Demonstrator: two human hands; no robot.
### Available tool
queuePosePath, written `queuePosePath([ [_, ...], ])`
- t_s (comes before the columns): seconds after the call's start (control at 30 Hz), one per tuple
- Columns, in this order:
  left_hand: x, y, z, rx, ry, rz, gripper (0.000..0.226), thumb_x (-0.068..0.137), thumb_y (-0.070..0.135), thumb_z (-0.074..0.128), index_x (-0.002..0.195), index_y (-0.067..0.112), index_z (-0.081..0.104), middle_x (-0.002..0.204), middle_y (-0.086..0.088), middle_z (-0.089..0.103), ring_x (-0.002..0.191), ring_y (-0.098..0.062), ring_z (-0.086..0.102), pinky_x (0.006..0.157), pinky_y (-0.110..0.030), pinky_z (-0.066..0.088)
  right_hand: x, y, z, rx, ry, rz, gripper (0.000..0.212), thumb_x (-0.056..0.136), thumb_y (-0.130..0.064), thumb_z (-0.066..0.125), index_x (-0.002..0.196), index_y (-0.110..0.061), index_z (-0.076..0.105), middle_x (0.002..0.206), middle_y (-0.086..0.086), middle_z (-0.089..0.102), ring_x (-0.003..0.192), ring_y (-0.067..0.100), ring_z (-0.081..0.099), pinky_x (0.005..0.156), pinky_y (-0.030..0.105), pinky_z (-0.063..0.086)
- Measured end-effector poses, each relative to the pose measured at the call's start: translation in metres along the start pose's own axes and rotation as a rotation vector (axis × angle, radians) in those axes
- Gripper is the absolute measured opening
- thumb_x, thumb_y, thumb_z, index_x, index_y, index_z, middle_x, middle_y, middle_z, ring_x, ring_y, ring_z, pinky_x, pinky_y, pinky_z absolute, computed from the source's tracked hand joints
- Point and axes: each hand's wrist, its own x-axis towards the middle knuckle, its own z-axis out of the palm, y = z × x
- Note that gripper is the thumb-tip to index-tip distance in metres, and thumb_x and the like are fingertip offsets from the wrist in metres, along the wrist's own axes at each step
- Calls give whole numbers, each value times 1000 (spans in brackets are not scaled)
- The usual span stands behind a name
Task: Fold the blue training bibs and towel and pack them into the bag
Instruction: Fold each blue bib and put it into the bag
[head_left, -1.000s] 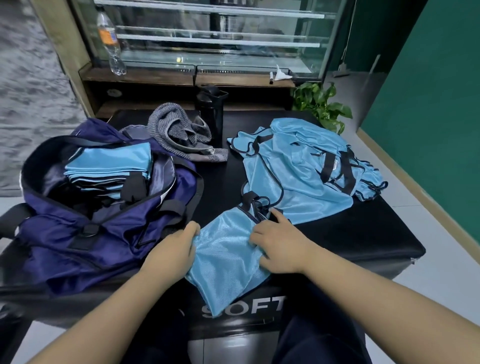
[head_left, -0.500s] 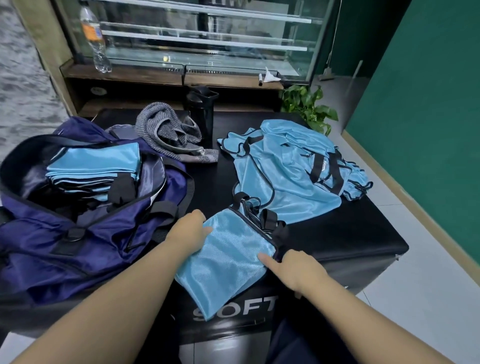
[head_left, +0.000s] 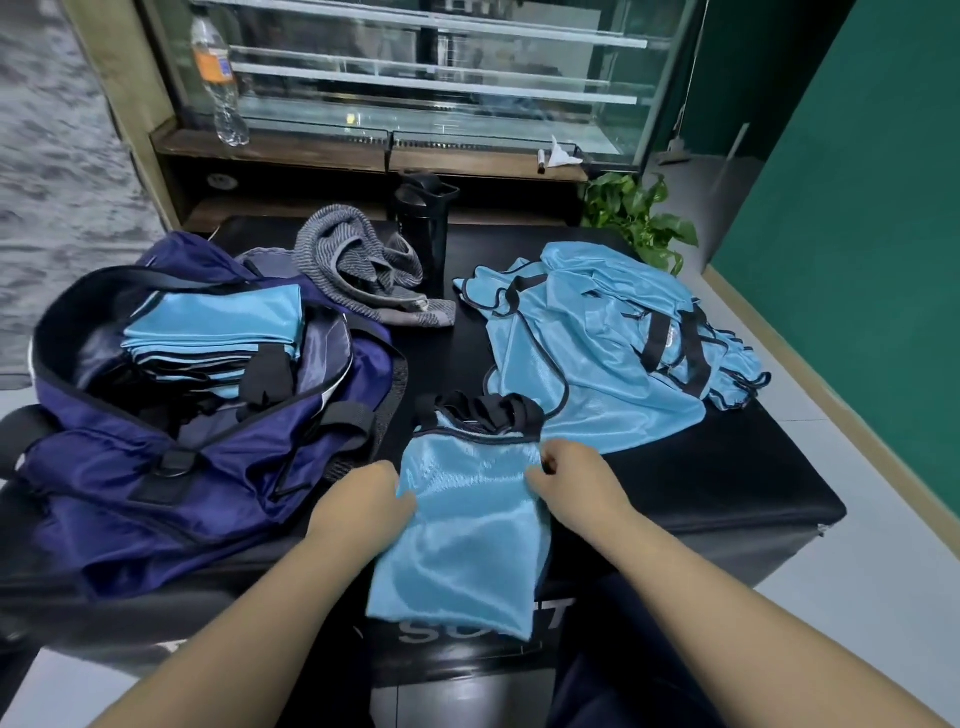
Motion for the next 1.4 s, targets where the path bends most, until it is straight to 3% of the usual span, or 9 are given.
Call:
queuePosePath([
  [0.13, -14, 6, -7, 82, -43, -5, 30, 87, 40, 54, 74, 16, 44, 78, -1, 55, 78, -23, 55, 62, -30, 38, 16, -7, 3, -69, 104, -82, 14, 91, -18, 51, 79, -12, 47, 77, 3, 51, 76, 24, 50, 63, 35, 37],
  [0.27, -9, 16, -9, 138, 365, 293, 19, 90, 28, 60, 95, 15, 47, 98, -2, 49, 92, -24, 49, 74, -33, 43, 22, -10, 8, -227, 233, -288, 25, 86, -10, 55, 111, -11, 53, 110, 2, 52, 106, 24, 45, 87, 33, 39],
  [0.4, 21, 28, -2, 191, 390, 525, 40, 76, 0, 68, 106, 23, 55, 103, 5, 52, 95, -20, 48, 74, -33, 44, 32, -22, 5, -223, 240, -611, 26, 86, 1, 50, 106, -11, 62, 100, 2, 63, 95, 26, 50, 82, 37, 42],
  [0.53, 28, 30, 20, 206, 347, 609, 39, 64, 6, 77, 88, 28, 57, 85, 10, 55, 78, -17, 53, 62, -29, 44, 55, -27, 0, -361, 43, -515, 32, 91, -1, 42, 112, -16, 60, 84, -3, 57, 99, 22, 47, 77, 32, 37],
  [0.63, 26, 8, 41, -26, 286, 631, 15, 86, 31, 44, 100, 33, 49, 100, 10, 56, 98, -13, 49, 82, -24, 33, 72, -21, -4, -482, 9, -447, 26, 93, -7, 49, 110, -20, 64, 89, -2, 61, 107, 21, 47, 77, 31, 34],
  [0.83, 22, 5, 44, -67, 251, 520, 62, 84, 50, 13, 126, 28, 52, 133, 16, 40, 125, 2, 23, 100, -16, 13, 82, -20, -14, -514, -118, -431, 26, 93, -33, 58, 118, -28, 60, 107, -1, 67, 109, 20, 52, 83, 30, 33],
  [1.03, 19, 5, 43, -79, 224, 502, 62, 86, 49, 15, 126, 27, 56, 133, 15, 45, 126, 2, 24, 103, -19, 16, 77, -25, -10, -481, -167, -530, 11, 96, -22, 46, 92, -22, 56, 78, -1, 58, 77, 23, 53, 64, 31, 39],
  [1.17, 18, 5, 42, -79, 209, 500, 62, 86, 49, 14, 127, 26, 55, 131, 15, 45, 125, 2, 25, 106, -23, 21, 79, -31, -13, -510, -308, -483, 14, 93, -31, 57, 103, -22, 59, 82, -8, 53, 79, 15, 48, 65, 29, 35],
  [1.4, 17, 5, 40, -83, 192, 525, 58, 89, 47, 14, 126, 32, 55, 132, 18, 44, 126, 4, 26, 106, -23, 19, 85, -26, -7, -632, -6, -424, 22, 100, -24, 37, 106, -9, 52, 98, 6, 61, 83, 27, 57, 63, 32, 33],
])
